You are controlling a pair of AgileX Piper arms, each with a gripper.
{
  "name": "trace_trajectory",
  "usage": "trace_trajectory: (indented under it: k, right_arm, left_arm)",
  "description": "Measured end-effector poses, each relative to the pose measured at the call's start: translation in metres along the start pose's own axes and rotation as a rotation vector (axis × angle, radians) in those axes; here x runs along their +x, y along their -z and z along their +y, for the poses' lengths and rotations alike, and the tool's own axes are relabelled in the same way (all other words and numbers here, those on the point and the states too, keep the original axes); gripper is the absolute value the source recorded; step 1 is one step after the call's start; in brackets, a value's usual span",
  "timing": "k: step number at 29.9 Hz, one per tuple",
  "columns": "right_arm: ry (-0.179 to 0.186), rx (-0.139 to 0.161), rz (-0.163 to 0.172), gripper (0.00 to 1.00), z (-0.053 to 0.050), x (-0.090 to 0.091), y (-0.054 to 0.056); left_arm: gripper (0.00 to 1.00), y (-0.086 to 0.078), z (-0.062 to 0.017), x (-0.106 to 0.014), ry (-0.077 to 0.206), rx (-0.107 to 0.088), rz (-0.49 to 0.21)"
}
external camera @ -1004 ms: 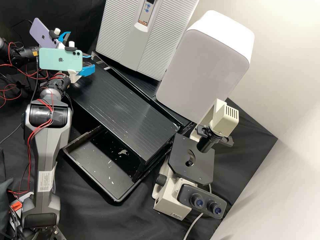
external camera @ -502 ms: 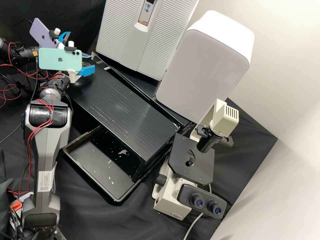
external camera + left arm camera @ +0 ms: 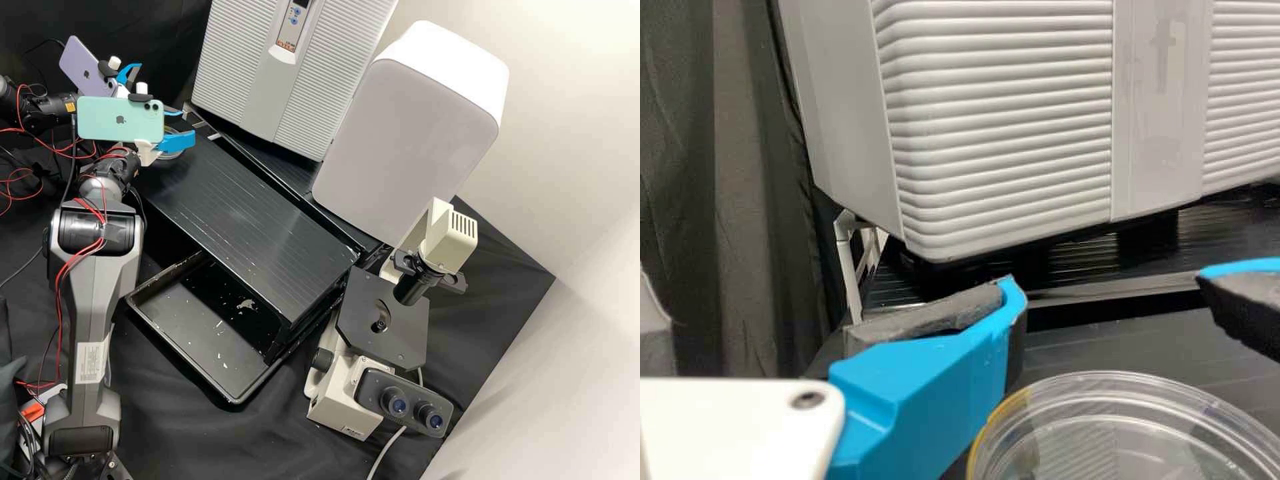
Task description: Slide the petri dish to the left
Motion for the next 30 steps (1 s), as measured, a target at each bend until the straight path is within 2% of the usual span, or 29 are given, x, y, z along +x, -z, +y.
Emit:
trace_trajectory:
  k: [5, 7, 9, 11, 12, 14, 16, 17, 18, 20, 21, 22, 23, 27, 30]
  right_arm:
    - [-0.011, 0.0, 0.004, 1.0, 0.001, -0.002, 0.0]
    - [-0.028, -0.03, 0.001, 1.0, -0.001, -0.012, -0.007]
    - [-0.055, -0.054, -0.006, 1.0, 0.001, -0.026, -0.014]
    - [-0.103, -0.059, -0.011, 1.0, 0.006, -0.04, -0.017]
    - [-0.154, -0.063, -0.013, 1.0, 0.009, -0.048, -0.018]
    - [-0.222, -0.072, -0.013, 1.0, 0.011, -0.061, -0.018]
    - [-0.306, -0.091, -0.01, 1.0, 0.01, -0.075, -0.017]
    - [-0.325, -0.1, -0.007, 1.0, 0.007, -0.08, -0.017]
    - [-0.365, -0.109, -0.003, 1.0, 0.006, -0.088, -0.016]
    - [-0.415, -0.126, 0.008, 1.0, 0.004, -0.101, -0.017]
    - [-0.43, -0.137, 0.018, 1.0, 0.002, -0.108, -0.019]
    - [-0.441, -0.145, 0.03, 1.0, 0.002, -0.112, -0.02]
    - [-0.436, -0.148, 0.056, 1.0, 0.0, -0.12, -0.023]
    - [-0.419, -0.098, 0.161, 1.0, 0.0, -0.14, -0.034]
    - [-0.413, -0.052, 0.198, 1.0, 0.002, -0.152, -0.044]
  left_arm:
    - [1.0, 0.0, 0.0, 0.0, 0.0, 0.0, 0.0]
    - [1.0, 0.0, 0.0, 0.0, 0.0, 0.0, 0.0]
    - [1.0, 0.0, 0.0, 0.0, 0.0, 0.0, 0.0]
    - [1.0, 0.0, 0.0, 0.0, 0.0, 0.0, 0.0]
    - [1.0, 0.0, 0.0, 0.0, 0.0, 0.0, 0.0]
    - [1.0, 0.0, 0.0, 0.0, 0.0, 0.0, 0.0]
    - [1.0, 0.0, 0.0, 0.0, 0.0, 0.0, 0.0]
    - [1.0, 0.0, 0.0, 0.0, 0.0, 0.0, 0.0]
    - [1.0, 0.0, 0.0, 0.0, 0.0, 0.0, 0.0]
    - [1.0, 0.0, 0.0, 0.0, 0.0, 0.0, 0.0]
    - [1.0, 0.0, 0.0, 0.0, 0.0, 0.0, 0.0]
    - [1.0, 0.0, 0.0, 0.0, 0.0, 0.0, 0.0]
    - [1.0, 0.0, 0.0, 0.0, 0.0, 0.0, 0.0]
    - [1.0, 0.0, 0.0, 0.0, 0.0, 0.0, 0.0]
    - [1.0, 0.0, 0.0, 0.0, 0.0, 0.0, 0.0]
